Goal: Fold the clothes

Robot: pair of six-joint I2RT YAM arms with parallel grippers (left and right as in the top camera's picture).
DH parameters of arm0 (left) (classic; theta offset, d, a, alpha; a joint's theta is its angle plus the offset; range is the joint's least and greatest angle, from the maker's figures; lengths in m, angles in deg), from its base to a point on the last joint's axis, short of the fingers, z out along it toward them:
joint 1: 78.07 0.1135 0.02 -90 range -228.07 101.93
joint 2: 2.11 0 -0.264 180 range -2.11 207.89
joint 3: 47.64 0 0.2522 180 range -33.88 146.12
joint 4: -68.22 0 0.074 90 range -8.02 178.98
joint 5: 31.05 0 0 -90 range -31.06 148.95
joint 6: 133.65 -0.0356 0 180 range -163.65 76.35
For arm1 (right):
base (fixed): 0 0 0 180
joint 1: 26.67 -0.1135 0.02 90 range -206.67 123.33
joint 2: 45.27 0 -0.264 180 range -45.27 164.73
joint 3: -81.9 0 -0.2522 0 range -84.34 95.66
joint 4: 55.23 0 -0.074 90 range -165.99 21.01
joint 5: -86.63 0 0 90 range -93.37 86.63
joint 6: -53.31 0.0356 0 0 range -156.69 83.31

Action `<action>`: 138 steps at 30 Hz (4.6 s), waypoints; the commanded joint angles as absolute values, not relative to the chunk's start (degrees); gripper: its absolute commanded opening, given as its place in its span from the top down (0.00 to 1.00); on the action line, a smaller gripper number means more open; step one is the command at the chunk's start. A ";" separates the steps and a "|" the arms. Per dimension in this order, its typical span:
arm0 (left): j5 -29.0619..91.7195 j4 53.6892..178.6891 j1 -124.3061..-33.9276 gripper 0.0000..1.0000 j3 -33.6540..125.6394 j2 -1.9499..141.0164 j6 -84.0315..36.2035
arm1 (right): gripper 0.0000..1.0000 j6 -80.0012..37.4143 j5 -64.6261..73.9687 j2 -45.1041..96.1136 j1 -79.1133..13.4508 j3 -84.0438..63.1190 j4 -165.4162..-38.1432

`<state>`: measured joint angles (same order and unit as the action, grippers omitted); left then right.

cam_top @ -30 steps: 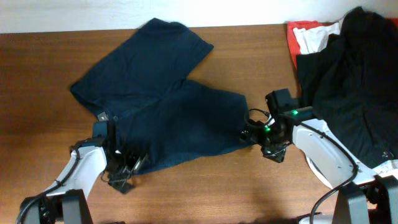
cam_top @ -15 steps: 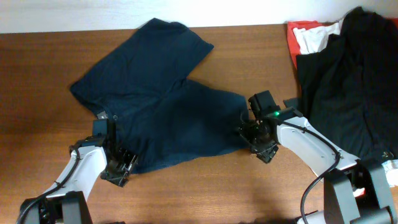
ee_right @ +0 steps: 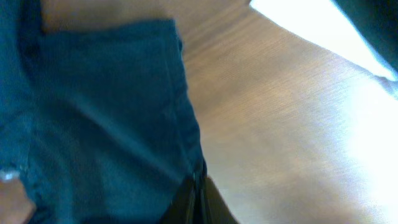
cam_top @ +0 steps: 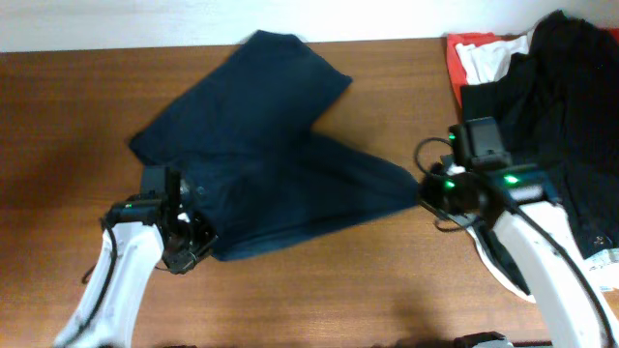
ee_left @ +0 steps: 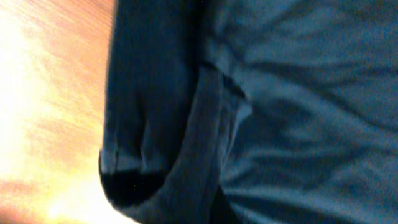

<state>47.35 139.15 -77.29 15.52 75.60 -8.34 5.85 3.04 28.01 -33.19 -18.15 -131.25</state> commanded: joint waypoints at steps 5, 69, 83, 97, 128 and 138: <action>51.20 157.82 -84.79 0.99 21.40 46.97 -10.96 | 0.96 -2.91 -13.28 11.40 -24.32 -10.95 -146.16; 35.79 146.06 -72.55 1.00 46.17 82.16 -23.99 | 0.87 -20.14 36.57 81.27 -73.34 -3.15 -84.28; 40.05 144.26 -78.01 0.99 48.24 82.09 -26.48 | 0.76 -29.91 8.81 72.53 -46.90 -4.35 -126.62; 43.79 127.28 -109.57 0.91 47.78 93.56 -8.28 | 0.76 -29.80 9.86 72.53 -47.27 -8.79 -124.74; 29.58 147.43 -92.90 0.35 49.31 116.14 -29.52 | 0.41 -18.91 -9.02 61.25 -42.83 -12.42 -127.12; 19.22 130.80 -94.67 0.01 45.66 120.19 -37.10 | 0.36 -19.46 -9.02 59.55 -42.77 9.98 -146.16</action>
